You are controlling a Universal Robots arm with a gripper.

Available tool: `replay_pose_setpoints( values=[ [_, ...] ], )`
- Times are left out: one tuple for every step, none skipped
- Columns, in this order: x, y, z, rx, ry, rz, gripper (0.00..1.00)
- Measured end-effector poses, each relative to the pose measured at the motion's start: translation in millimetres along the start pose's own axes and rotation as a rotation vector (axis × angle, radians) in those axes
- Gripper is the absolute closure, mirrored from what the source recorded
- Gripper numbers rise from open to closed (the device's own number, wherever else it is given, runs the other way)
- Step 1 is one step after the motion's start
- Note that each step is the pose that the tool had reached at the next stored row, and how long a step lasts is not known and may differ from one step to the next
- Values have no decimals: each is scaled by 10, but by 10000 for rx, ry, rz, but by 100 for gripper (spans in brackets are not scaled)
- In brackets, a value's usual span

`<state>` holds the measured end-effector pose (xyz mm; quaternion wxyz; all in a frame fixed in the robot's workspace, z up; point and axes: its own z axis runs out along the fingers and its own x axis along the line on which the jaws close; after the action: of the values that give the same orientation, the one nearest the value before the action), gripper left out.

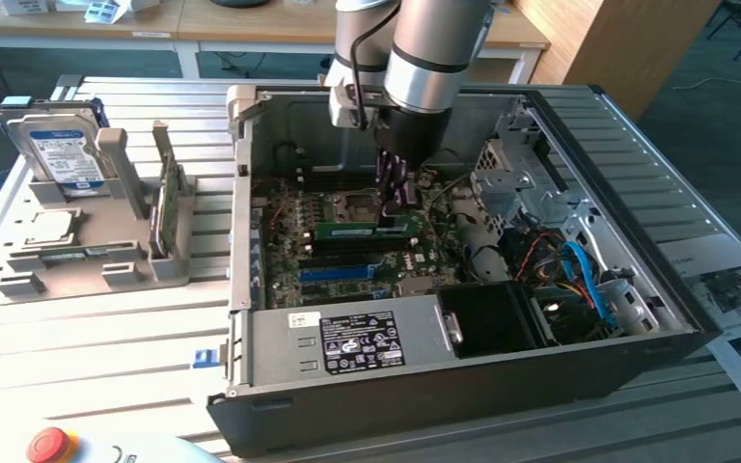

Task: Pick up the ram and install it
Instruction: 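Insert the ram into the slot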

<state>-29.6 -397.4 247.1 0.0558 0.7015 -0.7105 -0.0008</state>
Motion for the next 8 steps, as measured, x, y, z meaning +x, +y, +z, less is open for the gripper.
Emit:
replay_pose_setpoints(
  values=[
    [0, 0, 0, 11, 1, -18, 89],
    [-1, 0, 0, 23, 3, -39, 89],
    [-1, 0, 0, 35, 5, -64, 89],
    [-1, 0, 0, 47, 7, -90, 89],
    [-1, 0, 0, 54, 8, -113, 89],
    [-1, 0, 0, 65, 9, -138, 89],
    [-2, 0, 0, 76, 12, -167, 89],
    [-2, 0, 0, 86, 15, -198, 89]
  ],
)
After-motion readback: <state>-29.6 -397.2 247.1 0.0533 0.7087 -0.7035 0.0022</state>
